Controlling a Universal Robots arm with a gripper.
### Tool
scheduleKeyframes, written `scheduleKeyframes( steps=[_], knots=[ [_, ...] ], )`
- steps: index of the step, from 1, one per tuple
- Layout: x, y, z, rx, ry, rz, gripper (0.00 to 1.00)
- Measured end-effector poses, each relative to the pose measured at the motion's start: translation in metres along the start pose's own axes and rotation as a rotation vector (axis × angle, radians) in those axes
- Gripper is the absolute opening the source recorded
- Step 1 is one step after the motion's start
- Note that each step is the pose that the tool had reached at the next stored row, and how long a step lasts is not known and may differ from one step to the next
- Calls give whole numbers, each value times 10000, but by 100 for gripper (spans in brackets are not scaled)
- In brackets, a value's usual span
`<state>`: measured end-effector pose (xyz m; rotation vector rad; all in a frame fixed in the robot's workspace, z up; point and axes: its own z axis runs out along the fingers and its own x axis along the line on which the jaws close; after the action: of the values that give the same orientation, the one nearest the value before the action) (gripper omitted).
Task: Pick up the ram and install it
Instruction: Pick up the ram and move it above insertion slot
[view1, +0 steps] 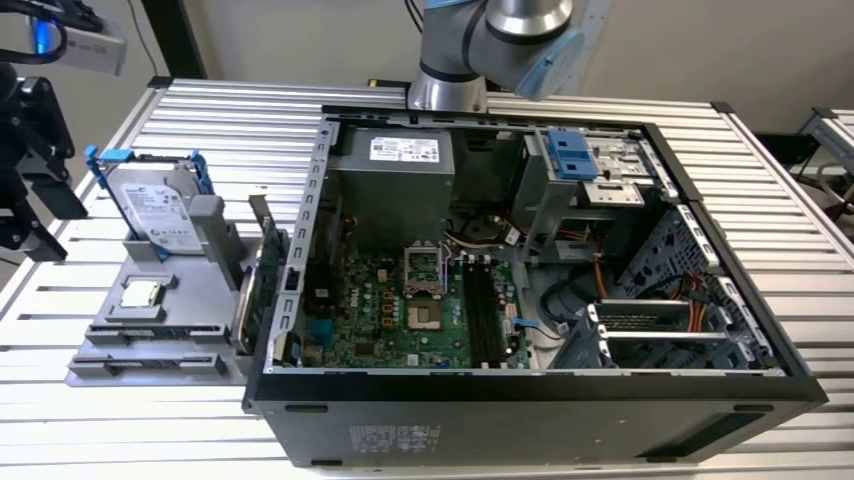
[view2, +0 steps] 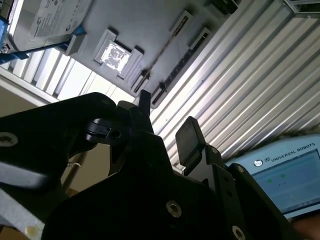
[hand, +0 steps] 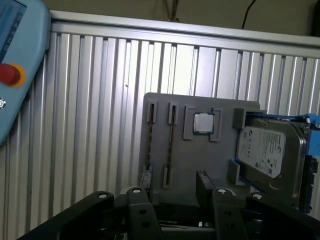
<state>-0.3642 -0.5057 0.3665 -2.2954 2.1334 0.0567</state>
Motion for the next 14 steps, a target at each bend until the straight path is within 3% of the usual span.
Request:
scheduleKeyframes(
  steps=[7,14],
  knots=[
    [3,-1,84,70,5,-2,100],
    [4,-2,121,71,21,-2,100]
  ],
)
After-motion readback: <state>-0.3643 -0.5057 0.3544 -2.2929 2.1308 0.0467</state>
